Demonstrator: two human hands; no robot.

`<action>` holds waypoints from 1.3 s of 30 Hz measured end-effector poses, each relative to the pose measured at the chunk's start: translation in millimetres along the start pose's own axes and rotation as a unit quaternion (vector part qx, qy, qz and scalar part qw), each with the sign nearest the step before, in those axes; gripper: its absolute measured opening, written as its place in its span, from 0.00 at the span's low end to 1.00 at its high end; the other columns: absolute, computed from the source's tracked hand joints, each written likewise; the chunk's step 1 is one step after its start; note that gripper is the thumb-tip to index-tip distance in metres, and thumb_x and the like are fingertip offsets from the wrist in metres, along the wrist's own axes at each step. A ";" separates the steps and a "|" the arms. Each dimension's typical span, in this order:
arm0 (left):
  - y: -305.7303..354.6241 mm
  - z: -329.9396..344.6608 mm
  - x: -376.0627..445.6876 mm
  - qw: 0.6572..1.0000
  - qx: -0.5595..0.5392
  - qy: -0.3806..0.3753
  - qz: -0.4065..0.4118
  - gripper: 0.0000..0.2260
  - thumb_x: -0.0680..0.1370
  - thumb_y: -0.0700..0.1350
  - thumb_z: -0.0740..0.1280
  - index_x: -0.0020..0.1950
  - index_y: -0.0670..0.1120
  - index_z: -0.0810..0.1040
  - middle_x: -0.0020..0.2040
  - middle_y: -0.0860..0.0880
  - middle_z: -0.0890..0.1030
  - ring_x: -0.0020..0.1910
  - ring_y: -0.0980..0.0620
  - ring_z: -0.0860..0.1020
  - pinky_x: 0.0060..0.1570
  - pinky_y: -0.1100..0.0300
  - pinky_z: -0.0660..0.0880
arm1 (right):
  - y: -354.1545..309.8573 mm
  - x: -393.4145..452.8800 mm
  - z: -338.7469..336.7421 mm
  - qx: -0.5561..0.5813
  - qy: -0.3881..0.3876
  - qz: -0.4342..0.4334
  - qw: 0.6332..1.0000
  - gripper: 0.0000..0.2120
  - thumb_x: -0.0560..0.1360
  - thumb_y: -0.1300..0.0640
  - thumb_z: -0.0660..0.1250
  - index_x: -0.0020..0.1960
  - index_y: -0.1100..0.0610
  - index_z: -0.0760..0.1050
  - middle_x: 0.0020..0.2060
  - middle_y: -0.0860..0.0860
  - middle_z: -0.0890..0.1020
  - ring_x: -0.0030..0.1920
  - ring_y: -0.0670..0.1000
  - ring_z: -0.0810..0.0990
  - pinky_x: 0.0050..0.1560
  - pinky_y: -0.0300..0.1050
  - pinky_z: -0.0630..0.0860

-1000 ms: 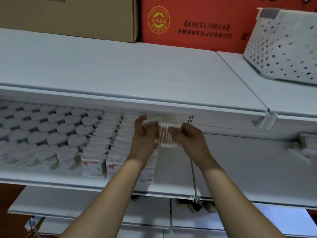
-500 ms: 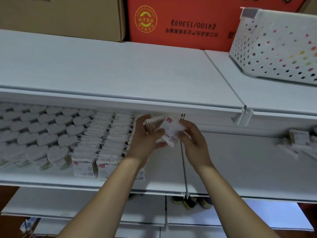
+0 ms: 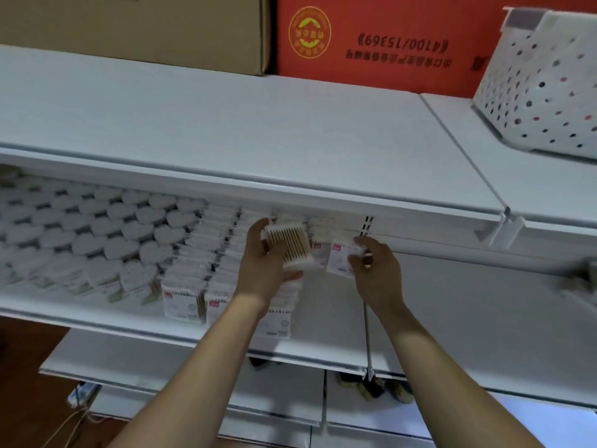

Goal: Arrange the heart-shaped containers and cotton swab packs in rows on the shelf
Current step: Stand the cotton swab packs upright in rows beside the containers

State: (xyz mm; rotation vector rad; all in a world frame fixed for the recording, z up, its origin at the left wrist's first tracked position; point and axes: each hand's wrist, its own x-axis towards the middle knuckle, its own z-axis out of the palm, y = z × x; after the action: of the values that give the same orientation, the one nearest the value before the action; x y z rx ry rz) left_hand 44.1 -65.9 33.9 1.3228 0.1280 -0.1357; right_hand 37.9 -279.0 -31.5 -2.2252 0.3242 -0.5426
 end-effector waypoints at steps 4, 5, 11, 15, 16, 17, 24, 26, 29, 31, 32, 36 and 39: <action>0.2 -6.0 1.8 1.000 0.002 0.017 -0.004 0.20 0.83 0.39 0.63 0.72 0.54 0.68 0.68 0.41 0.73 0.59 0.46 0.77 0.40 0.52 0.83 | 4.7 -1.8 29.8 -0.031 -0.023 -0.057 0.998 0.15 0.76 0.61 0.69 0.62 0.53 0.78 0.53 0.52 0.75 0.41 0.49 0.77 0.49 0.46 0.78; 1.3 -7.0 2.0 1.000 0.002 0.017 -0.003 0.20 0.83 0.39 0.63 0.72 0.54 0.68 0.68 0.42 0.73 0.60 0.45 0.77 0.40 0.51 0.84 | 4.5 -1.7 34.0 -0.039 -0.025 -0.062 0.997 0.16 0.76 0.62 0.69 0.62 0.53 0.78 0.55 0.53 0.75 0.42 0.50 0.77 0.49 0.47 0.78; 6.2 -9.0 1.1 1.000 0.018 0.002 -0.009 0.21 0.82 0.40 0.64 0.74 0.53 0.67 0.68 0.45 0.72 0.60 0.47 0.77 0.41 0.51 0.84 | 8.3 -1.9 43.3 -0.085 -0.007 -0.079 0.993 0.16 0.75 0.59 0.71 0.63 0.52 0.78 0.60 0.54 0.72 0.57 0.57 0.75 0.52 0.47 0.76; 3.9 -3.7 0.0 1.000 0.005 -0.010 -0.005 0.17 0.82 0.40 0.65 0.71 0.48 0.71 0.63 0.48 0.77 0.61 0.48 0.77 0.41 0.54 0.83 | 10.1 -0.4 42.7 -0.098 -0.006 -0.087 0.991 0.17 0.75 0.56 0.72 0.62 0.52 0.78 0.61 0.55 0.72 0.59 0.57 0.74 0.52 0.53 0.79; 4.2 -1.8 -1.1 1.000 0.011 -0.012 0.001 0.15 0.82 0.39 0.66 0.68 0.47 0.73 0.61 0.48 0.78 0.60 0.48 0.78 0.40 0.54 0.83 | 9.6 -0.1 42.5 -0.105 -0.002 -0.094 0.990 0.17 0.75 0.55 0.73 0.63 0.53 0.78 0.62 0.56 0.72 0.59 0.58 0.74 0.53 0.53 0.79; 3.8 -0.3 -1.6 1.000 0.018 -0.014 0.005 0.14 0.81 0.39 0.66 0.66 0.46 0.73 0.60 0.47 0.79 0.59 0.48 0.79 0.40 0.55 0.83 | 10.0 0.3 41.9 -0.116 0.003 -0.098 0.988 0.19 0.75 0.54 0.73 0.64 0.53 0.77 0.64 0.57 0.71 0.60 0.57 0.73 0.55 0.52 0.78; 3.1 10.7 0.8 0.976 0.152 -0.103 0.121 0.19 0.77 0.32 0.68 0.54 0.57 0.81 0.58 0.55 0.80 0.58 0.57 0.79 0.52 0.67 0.76 | -41.8 -3.9 -6.8 0.238 -0.077 0.156 0.956 0.17 0.81 0.42 0.61 0.49 0.54 0.81 0.42 0.56 0.86 0.40 0.53 0.83 0.42 0.44 0.76; 0.3 15.1 0.3 0.958 0.210 -0.132 0.147 0.19 0.75 0.31 0.68 0.53 0.55 0.83 0.65 0.55 0.76 0.61 0.65 0.74 0.58 0.70 0.72 | -56.8 -7.3 -26.3 0.337 -0.180 0.211 0.900 0.17 0.81 0.46 0.63 0.55 0.59 0.81 0.46 0.63 0.85 0.38 0.57 0.82 0.39 0.47 0.78; -4.9 20.7 -2.6 0.942 0.242 -0.170 0.161 0.19 0.77 0.29 0.64 0.56 0.51 0.83 0.72 0.57 0.67 0.63 0.77 0.66 0.57 0.78 0.67 | -57.1 -15.4 -40.5 0.345 -0.172 0.168 0.907 0.10 0.78 0.59 0.69 0.59 0.58 0.81 0.52 0.62 0.84 0.44 0.58 0.84 0.41 0.47 0.81; -9.7 27.5 -4.5 0.949 0.220 -0.161 0.159 0.23 0.80 0.31 0.62 0.67 0.55 0.76 0.75 0.58 0.66 0.68 0.70 0.67 0.62 0.74 0.68 | -50.5 -18.8 -45.2 0.359 -0.140 0.149 0.911 0.14 0.77 0.63 0.70 0.62 0.54 0.78 0.53 0.59 0.83 0.48 0.56 0.84 0.42 0.46 0.80; -12.1 30.6 -5.1 0.964 0.178 -0.147 0.134 0.24 0.81 0.33 0.62 0.70 0.57 0.73 0.74 0.57 0.69 0.69 0.64 0.69 0.65 0.66 0.72 | -47.3 -19.9 -47.0 0.356 -0.125 0.139 0.916 0.17 0.76 0.63 0.70 0.64 0.52 0.77 0.53 0.58 0.83 0.50 0.55 0.84 0.43 0.46 0.81; -12.5 40.3 -6.1 0.983 0.111 -0.128 0.067 0.14 0.83 0.40 0.63 0.66 0.51 0.77 0.61 0.51 0.82 0.58 0.52 0.82 0.55 0.55 0.81 | -35.1 -24.1 -49.9 0.264 -0.075 0.068 0.959 0.26 0.76 0.61 0.71 0.70 0.44 0.71 0.53 0.53 0.82 0.50 0.50 0.84 0.47 0.49 0.83; -12.8 41.7 -3.3 0.959 0.205 -0.147 0.125 0.15 0.79 0.38 0.68 0.64 0.51 0.76 0.58 0.54 0.82 0.57 0.55 0.81 0.51 0.64 0.79 | -30.4 -26.9 -49.4 0.195 -0.093 0.015 0.976 0.28 0.77 0.59 0.71 0.71 0.39 0.68 0.53 0.46 0.82 0.48 0.47 0.83 0.49 0.46 0.82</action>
State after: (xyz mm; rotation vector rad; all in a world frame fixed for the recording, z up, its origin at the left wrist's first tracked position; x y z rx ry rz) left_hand 39.3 -109.4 32.2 1.7025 -0.3374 -0.1478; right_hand -7.8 -281.1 13.2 -1.8682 0.1389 -0.3428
